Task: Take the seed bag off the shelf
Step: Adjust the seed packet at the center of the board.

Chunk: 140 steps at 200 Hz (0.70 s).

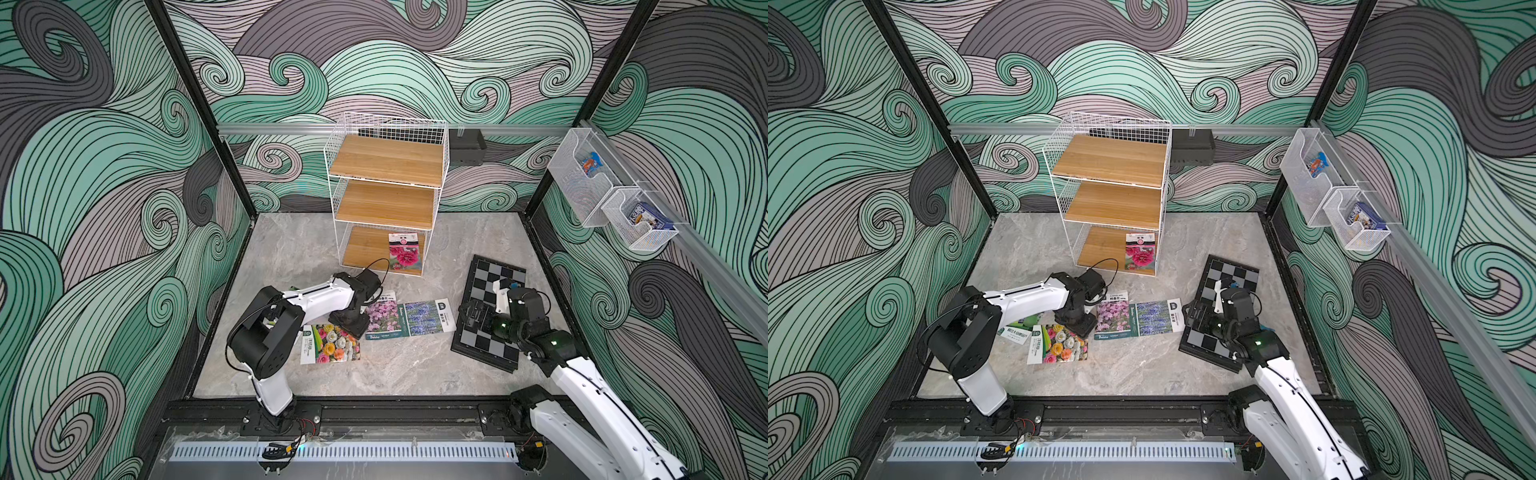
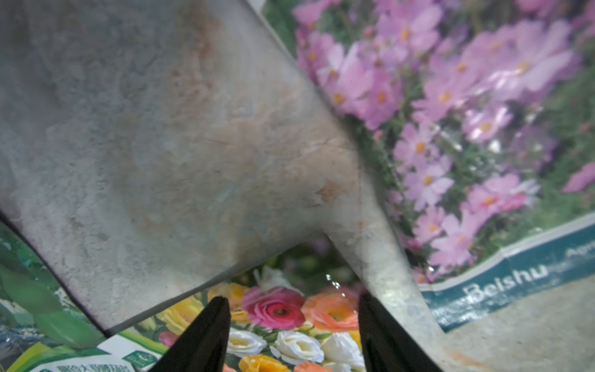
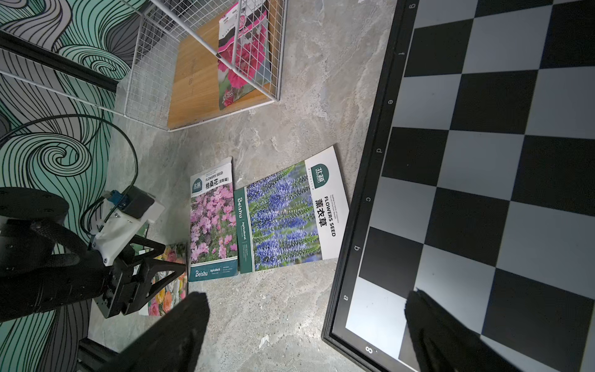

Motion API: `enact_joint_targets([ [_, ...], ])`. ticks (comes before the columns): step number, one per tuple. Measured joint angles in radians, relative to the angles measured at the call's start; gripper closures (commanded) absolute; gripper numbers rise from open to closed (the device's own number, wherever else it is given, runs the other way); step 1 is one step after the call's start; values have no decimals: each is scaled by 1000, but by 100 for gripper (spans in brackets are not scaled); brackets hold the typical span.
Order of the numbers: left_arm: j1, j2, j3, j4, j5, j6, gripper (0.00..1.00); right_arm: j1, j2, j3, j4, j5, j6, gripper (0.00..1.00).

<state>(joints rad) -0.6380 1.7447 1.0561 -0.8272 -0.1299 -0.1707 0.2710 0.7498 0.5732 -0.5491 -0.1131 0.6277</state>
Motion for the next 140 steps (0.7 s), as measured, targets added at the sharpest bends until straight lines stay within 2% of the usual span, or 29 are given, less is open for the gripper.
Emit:
enact_joint_targets([
  [35,0,11,-10,1,7,-180,34,0,-4,0,-1,-1,-22,1],
  [88,37,-52,-97,74,74,-436,34,0,-8,2,-19,-11,-69,1],
  [114,85,-58,-106,114,101,-544,34,0,-6,2,-23,-22,-88,1],
  [140,172,-30,-72,150,96,-612,34,0,-5,4,-29,-29,-109,1],
])
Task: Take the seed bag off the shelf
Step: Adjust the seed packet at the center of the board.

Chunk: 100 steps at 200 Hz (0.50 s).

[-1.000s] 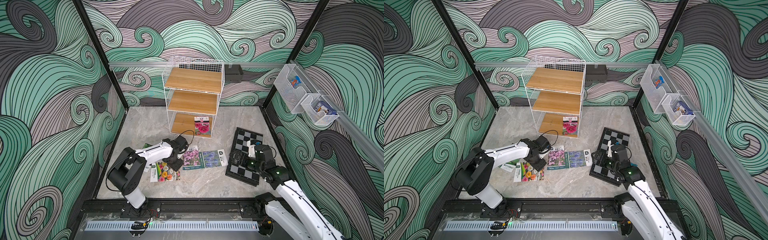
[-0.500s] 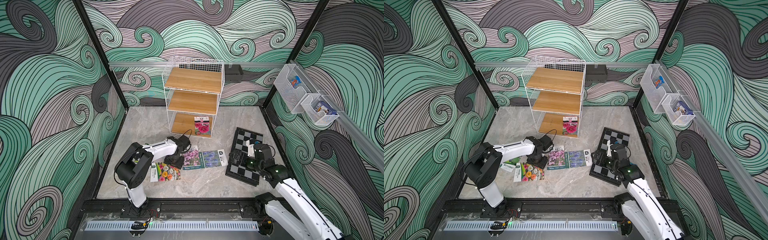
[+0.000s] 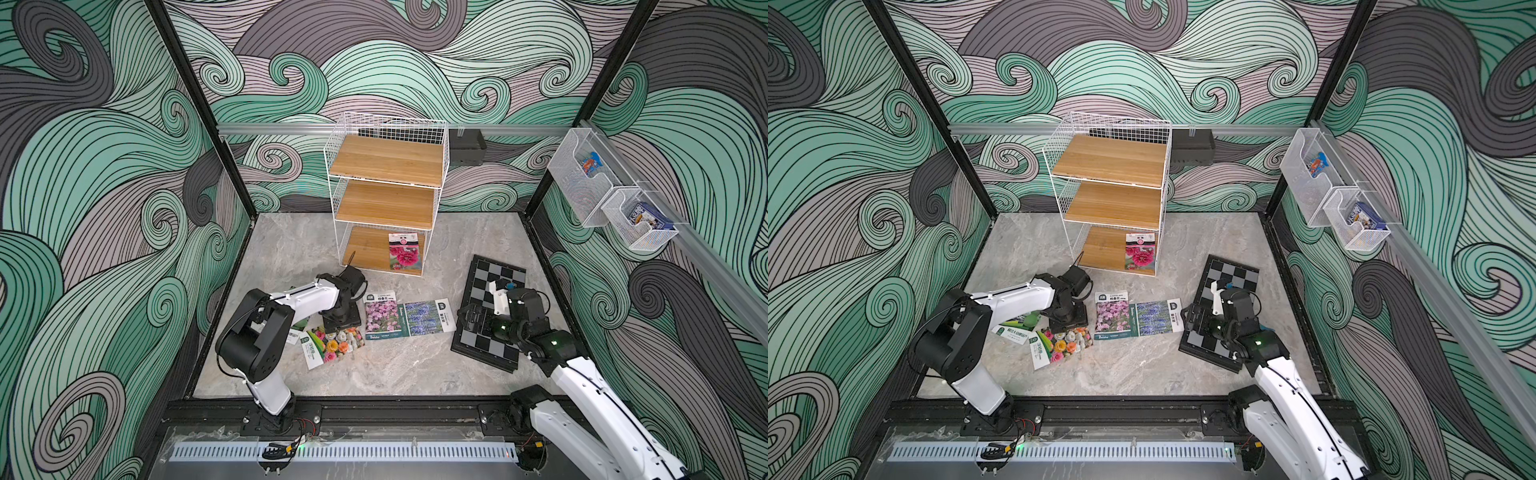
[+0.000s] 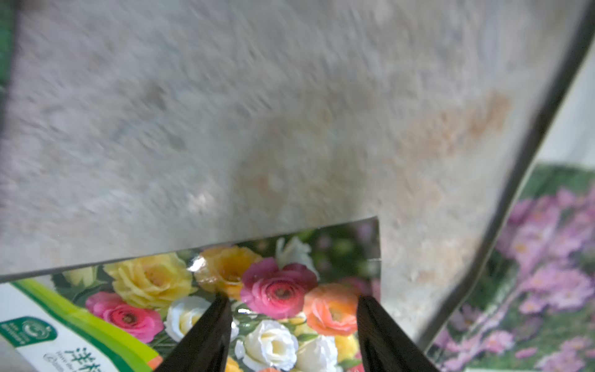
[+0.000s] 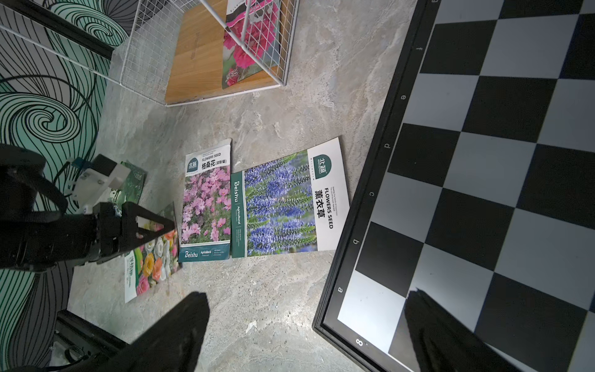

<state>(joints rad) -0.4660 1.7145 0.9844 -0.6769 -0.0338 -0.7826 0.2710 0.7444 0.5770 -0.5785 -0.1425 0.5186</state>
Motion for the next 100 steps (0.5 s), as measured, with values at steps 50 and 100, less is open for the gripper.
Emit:
enact_joint_targets([
  [50,161,86,109,97,-2,-65,34,0,-1,11,-16,-15,-23,1],
  [100,214,137,183,139,6,-119,34,0,-8,11,-26,-27,-34,1],
])
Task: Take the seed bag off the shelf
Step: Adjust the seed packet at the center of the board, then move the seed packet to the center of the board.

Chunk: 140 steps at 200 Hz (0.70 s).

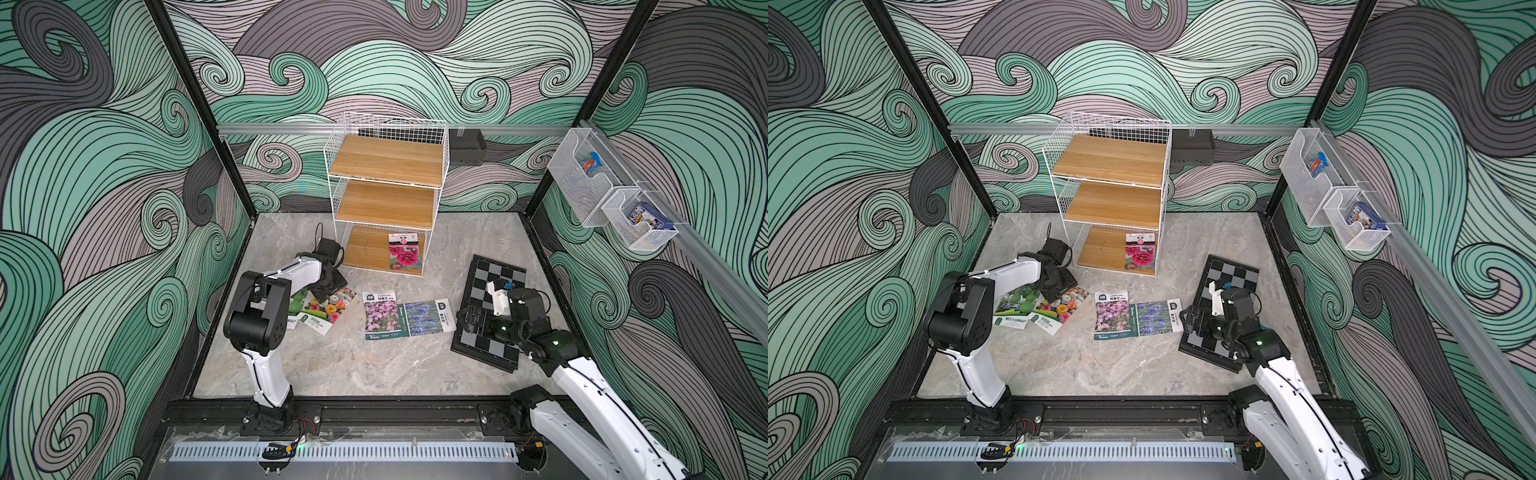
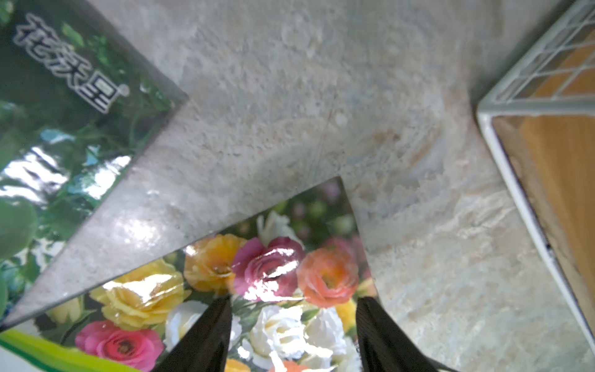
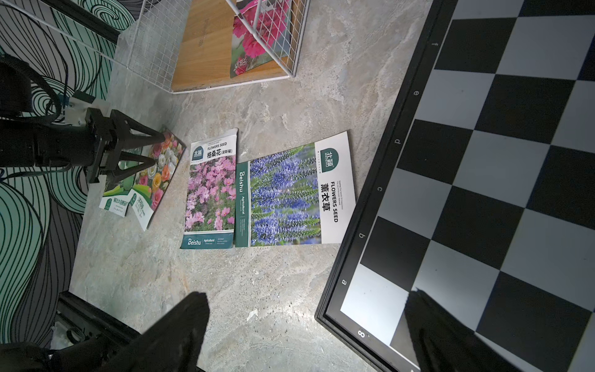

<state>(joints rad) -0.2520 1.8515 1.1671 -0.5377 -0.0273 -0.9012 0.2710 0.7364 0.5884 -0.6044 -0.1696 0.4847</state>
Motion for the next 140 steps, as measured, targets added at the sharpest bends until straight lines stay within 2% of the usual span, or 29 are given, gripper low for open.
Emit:
enact_joint_targets([
  [20,-21,-27,3,-38,-1,4,32,0,-5,2,-6,0,-10,1],
  [40,-71,-117,24,-101,-1,42,30,0,11,21,-14,2,-21,1],
  [69,-152,-280,119,-173,16,93,25,0,110,101,-12,4,-37,1],
  [87,-197,-330,170,-180,17,100,23,5,170,151,-9,20,-41,1],
  [107,-235,-302,223,-180,19,84,22,5,214,187,-2,34,-40,1],
  [140,-277,-133,261,-122,40,-10,22,19,298,237,-1,25,-38,1],
])
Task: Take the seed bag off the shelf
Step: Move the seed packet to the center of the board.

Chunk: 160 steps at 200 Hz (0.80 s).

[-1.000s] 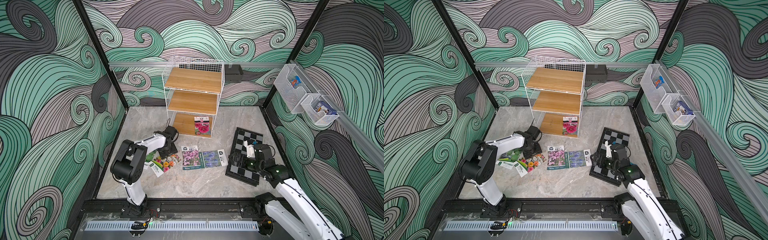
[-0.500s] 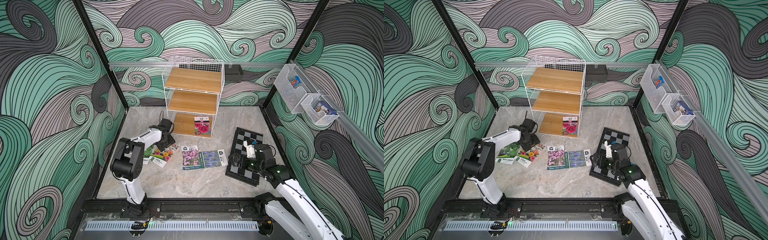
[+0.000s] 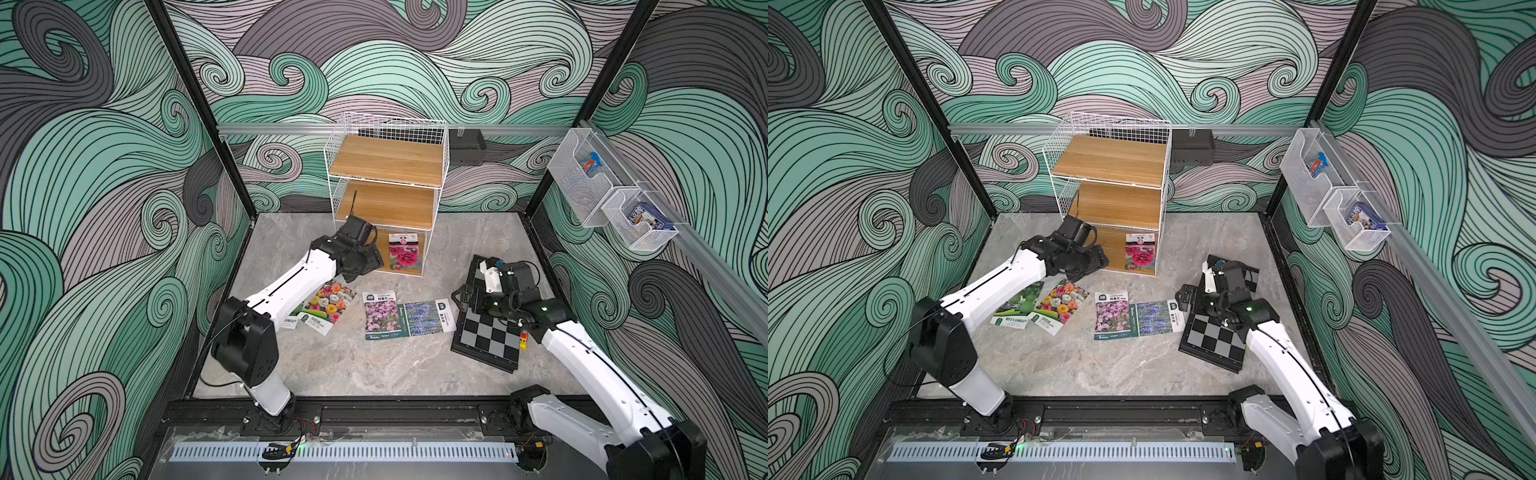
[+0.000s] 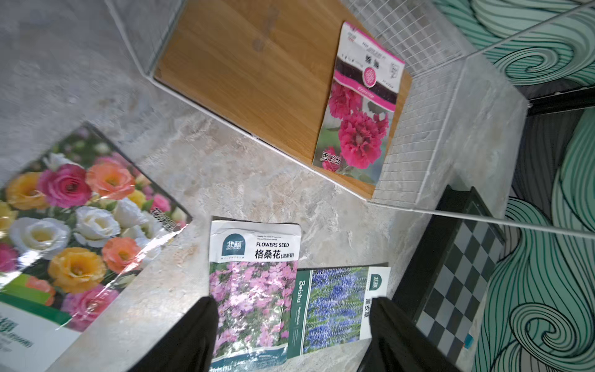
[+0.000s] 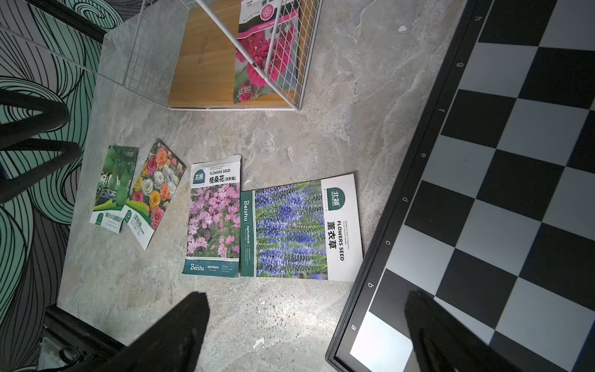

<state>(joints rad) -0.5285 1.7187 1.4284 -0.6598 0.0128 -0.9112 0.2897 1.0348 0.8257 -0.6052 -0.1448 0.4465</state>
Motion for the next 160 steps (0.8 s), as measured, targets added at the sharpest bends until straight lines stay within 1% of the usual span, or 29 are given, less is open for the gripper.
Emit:
enact_joint_targets([
  [13,-11,53,-5,23,5,-42,22,29,37,30,-11,-11,-21,1],
  [27,-19,71,-14,30,14,-75,22,78,87,80,-31,-22,-52,1],
  [46,-28,58,-16,14,25,-93,22,141,141,130,-59,-31,-87,1],
  [61,-31,21,-17,-34,24,-91,21,184,171,138,-78,-35,-94,1],
  [86,-31,-118,-56,-137,16,-77,20,260,240,127,-109,-31,-79,1],
  [111,-31,-288,-123,-213,19,-52,20,322,363,129,-126,-11,-51,1],
  [129,-31,-384,-183,-251,19,-38,20,336,458,143,-133,16,-26,1],
  [160,-31,-484,-276,-290,18,-15,19,343,560,197,-144,88,13,1],
])
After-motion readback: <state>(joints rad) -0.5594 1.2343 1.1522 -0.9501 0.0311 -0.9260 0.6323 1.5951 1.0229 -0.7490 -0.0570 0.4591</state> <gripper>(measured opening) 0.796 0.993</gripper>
